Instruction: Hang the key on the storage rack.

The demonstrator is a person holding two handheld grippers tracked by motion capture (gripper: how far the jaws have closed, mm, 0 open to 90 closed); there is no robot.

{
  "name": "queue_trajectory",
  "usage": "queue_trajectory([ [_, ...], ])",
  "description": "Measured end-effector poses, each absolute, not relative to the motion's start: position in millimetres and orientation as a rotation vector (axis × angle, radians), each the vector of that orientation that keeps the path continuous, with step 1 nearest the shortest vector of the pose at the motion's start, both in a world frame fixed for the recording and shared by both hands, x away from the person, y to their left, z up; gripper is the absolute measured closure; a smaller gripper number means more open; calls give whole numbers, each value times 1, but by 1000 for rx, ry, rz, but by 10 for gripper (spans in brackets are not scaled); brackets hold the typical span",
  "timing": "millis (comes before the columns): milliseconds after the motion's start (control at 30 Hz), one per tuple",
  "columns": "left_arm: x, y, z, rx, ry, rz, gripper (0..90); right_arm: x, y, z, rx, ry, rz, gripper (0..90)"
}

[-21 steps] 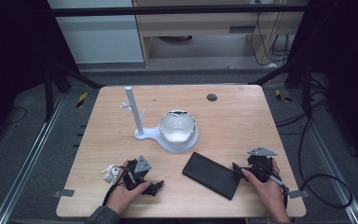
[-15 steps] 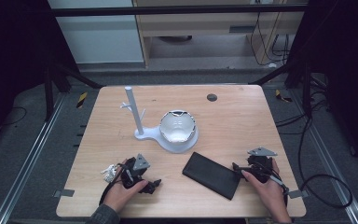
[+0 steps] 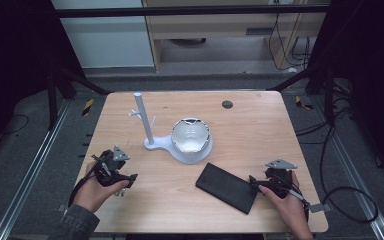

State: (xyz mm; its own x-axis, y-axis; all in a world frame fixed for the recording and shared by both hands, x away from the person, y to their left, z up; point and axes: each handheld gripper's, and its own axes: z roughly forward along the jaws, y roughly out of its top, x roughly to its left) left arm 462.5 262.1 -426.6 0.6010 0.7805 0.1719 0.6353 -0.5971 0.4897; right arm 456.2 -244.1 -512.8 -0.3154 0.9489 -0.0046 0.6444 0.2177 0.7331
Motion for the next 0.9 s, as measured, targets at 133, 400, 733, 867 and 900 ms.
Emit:
queue_trajectory([
  [133,460,273,-440,2464,1179,458,384,455,-244,-513,1477,2031,887,52],
  [400,459,280,-457,2461,1245,359,454,455,-243,-513,1478,2029,884,52],
  [733,461,279,-463,2478,1280,324,487,454,-243,-513,1481,2029,885,53],
  [867,462,282,-465,2478,1294,323,480,454,-243,-513,1479,2028,883,53],
  [900,462,283,-465,2478,1294,320,483,454,-243,-513,1482,2028,885,53],
])
